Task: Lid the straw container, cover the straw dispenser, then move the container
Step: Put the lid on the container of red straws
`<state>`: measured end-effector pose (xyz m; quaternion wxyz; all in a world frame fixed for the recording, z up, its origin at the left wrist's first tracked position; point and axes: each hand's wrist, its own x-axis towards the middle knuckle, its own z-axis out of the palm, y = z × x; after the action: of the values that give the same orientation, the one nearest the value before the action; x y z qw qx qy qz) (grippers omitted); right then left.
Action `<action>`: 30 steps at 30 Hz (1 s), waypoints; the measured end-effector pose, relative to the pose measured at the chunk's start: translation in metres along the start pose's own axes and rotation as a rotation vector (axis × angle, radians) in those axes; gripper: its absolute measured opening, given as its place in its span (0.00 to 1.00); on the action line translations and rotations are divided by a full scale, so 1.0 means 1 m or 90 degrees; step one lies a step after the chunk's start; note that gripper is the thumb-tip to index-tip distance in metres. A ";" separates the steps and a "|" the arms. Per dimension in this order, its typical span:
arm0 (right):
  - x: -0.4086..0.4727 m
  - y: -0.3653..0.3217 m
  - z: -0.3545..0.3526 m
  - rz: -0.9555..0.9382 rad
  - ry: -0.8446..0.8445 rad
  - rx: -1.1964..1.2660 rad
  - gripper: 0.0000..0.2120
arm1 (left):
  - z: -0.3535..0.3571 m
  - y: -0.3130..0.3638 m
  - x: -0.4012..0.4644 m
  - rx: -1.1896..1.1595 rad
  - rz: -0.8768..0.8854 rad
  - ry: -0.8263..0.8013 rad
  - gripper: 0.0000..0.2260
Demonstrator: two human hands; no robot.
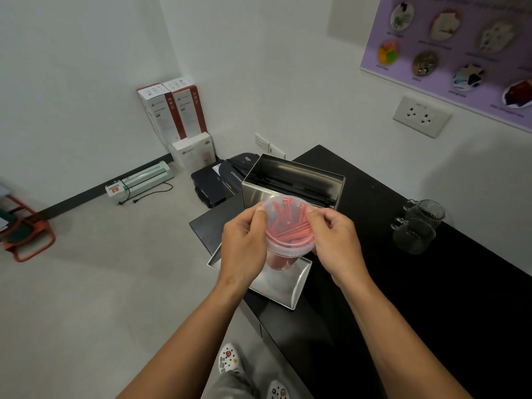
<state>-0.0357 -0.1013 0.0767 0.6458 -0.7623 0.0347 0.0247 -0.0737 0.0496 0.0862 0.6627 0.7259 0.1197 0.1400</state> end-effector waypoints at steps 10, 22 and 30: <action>0.018 -0.008 -0.004 0.086 -0.075 -0.043 0.28 | -0.010 -0.021 0.000 -0.006 0.000 -0.070 0.18; 0.000 0.004 0.008 0.032 -0.028 0.029 0.16 | -0.008 -0.013 -0.003 -0.107 -0.057 0.004 0.16; -0.003 0.001 -0.003 0.028 -0.094 0.053 0.15 | -0.017 -0.022 0.003 -0.110 -0.083 -0.004 0.11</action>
<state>-0.0386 -0.1046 0.0768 0.6768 -0.7301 0.0047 0.0937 -0.0765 0.0685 0.0658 0.7308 0.6572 0.1521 0.1041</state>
